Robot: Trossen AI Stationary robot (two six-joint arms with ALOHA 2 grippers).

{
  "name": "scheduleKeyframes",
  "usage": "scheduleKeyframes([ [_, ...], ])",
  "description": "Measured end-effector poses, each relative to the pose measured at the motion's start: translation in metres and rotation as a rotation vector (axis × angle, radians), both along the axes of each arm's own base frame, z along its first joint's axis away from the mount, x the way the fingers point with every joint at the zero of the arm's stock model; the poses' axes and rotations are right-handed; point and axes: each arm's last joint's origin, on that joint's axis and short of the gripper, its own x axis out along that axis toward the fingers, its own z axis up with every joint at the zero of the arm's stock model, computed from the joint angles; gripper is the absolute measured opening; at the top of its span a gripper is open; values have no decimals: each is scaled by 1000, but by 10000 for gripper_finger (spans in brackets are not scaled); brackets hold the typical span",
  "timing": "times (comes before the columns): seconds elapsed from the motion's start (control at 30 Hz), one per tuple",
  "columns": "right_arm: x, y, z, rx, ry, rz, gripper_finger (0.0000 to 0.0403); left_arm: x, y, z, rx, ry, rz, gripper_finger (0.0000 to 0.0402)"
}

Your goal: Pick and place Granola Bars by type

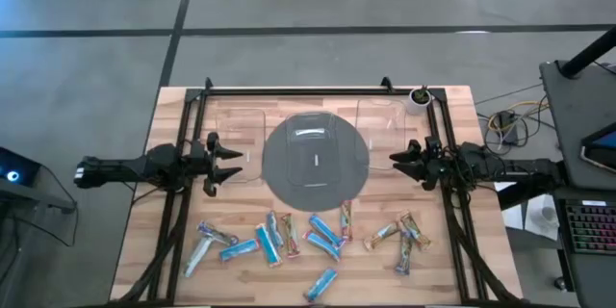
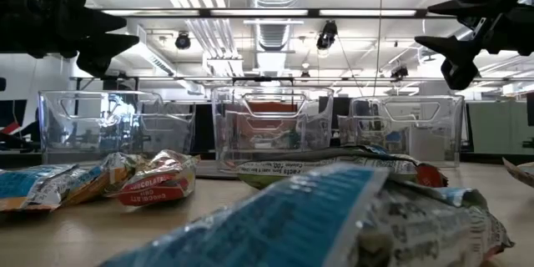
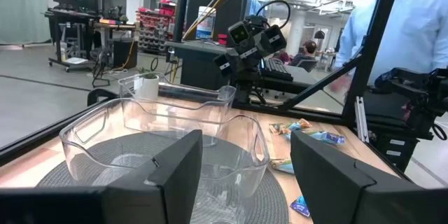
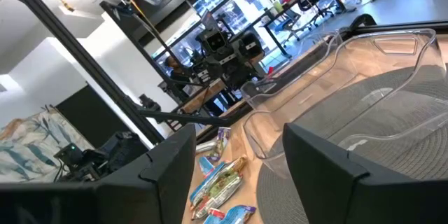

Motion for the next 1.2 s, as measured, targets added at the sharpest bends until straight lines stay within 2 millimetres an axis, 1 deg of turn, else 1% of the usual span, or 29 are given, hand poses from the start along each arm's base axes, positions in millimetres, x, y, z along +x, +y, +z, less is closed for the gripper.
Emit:
scheduleKeyframes([
  [0.9, 0, 0, 0, 10, -3, 3, 206, 0, 0, 0, 0, 0, 0, 200],
  [0.97, 0, 0, 0, 77, -5, 22, 206, 0, 0, 0, 0, 0, 0, 200],
  [1.13, 0, 2, 0, 397, 5, 121, 206, 0, 0, 0, 0, 0, 0, 200],
  [1.2, 0, 2, 0, 513, 6, 135, 206, 0, 0, 0, 0, 0, 0, 200],
])
